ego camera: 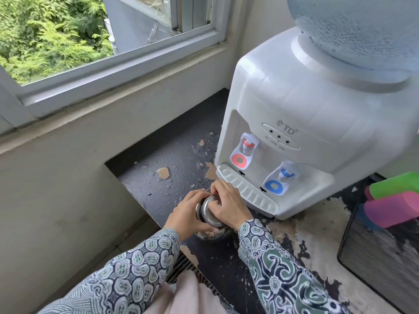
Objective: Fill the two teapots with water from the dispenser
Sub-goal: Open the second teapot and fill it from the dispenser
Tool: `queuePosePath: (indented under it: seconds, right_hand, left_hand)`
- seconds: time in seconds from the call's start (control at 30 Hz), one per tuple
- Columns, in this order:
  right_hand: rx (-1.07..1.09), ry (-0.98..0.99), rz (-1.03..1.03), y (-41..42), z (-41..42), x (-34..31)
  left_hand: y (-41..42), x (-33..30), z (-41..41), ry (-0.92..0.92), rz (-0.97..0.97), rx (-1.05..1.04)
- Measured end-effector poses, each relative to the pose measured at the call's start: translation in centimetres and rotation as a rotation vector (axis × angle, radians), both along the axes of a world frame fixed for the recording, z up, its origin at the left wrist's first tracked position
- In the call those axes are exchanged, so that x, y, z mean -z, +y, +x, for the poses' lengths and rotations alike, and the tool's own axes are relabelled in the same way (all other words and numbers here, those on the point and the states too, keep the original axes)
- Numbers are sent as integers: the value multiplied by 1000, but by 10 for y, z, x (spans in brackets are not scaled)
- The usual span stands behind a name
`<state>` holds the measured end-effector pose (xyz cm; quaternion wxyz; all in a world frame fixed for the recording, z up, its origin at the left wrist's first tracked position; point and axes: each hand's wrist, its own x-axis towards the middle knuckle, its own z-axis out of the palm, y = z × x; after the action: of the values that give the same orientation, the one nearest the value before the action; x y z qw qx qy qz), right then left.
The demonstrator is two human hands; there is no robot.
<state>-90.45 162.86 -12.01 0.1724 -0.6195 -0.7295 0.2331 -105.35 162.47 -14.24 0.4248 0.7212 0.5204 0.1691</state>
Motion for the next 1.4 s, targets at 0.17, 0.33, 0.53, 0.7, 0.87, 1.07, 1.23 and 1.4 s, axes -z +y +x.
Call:
queuePosePath:
  seconds: [0.17,0.33,0.53,0.7,0.87,1.07,1.23,1.4]
  right_hand:
    - [-5,22,5,0,0,-1]
    - [-19,49,39,-1,0,2]
    - [-113,90,131,-3,1,2]
    - [-215,65,186,1,3,-1]
    - [-362,-25,219,11,6,-5]
    - [-535,-168,295,18,7,-8]
    - [-651,-185,300,23,7,-7]
    - [-715,-216,329,30,7,-3]
  left_hand:
    - [-1,0,-1,-19,11,-7]
    - [0,1,-1,1,11,-5]
    - [1,1,-2,-4,-17,-1]
    - [4,1,-3,-90,-68,60]
    - [5,1,-4,-133,-85,97]
    - [7,8,-4,-159,-48,101]
    - [9,13,-4,-213,-34,107]
    - [10,8,-2,-221,-2,140]
